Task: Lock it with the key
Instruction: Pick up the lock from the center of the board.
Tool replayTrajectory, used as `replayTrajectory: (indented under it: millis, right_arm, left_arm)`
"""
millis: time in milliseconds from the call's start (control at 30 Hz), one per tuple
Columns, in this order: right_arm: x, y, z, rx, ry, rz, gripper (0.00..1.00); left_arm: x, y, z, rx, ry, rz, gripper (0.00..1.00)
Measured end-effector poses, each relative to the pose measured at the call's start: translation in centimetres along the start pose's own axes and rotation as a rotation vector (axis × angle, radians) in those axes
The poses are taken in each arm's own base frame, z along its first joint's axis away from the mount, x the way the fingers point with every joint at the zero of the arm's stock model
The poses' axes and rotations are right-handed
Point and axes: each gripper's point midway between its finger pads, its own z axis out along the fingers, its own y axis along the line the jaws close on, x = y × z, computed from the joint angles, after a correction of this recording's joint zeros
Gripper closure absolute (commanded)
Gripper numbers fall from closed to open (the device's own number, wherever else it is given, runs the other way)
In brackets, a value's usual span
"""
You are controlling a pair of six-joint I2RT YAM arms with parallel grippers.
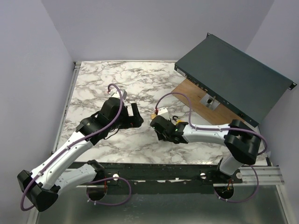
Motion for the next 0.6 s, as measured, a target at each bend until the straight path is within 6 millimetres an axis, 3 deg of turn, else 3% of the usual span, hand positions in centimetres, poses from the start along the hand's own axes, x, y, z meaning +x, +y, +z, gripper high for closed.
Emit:
replayTrajectory:
  millis: [167,367,500,600]
  right_arm:
    - [-4.2,-0.3,-4.6,-0.073,-0.111,0.029,0.93]
    - [-11.7,0.1,-14.0,-0.283,-0.334,0.073,0.93]
    - [-14.0,0.4,-19.4,-0.421,-0.416,0.055,0.93]
    - [-14.5,0.9,-22.2,-0.516,-0.434,0.022,0.93]
  left_arm:
    - [0.6,-1.6,0.3,0.092,0.056,0.034,0.01]
    - [0.2,-5.3,-0.8,0.272,0.111,0.120,0.02]
    - [-1.1,-7.9,-2.5,0.395,0.085,0.175,0.06]
    - [-2.4,-9.9,-4.3,0.500,0.045,0.234,0.11]
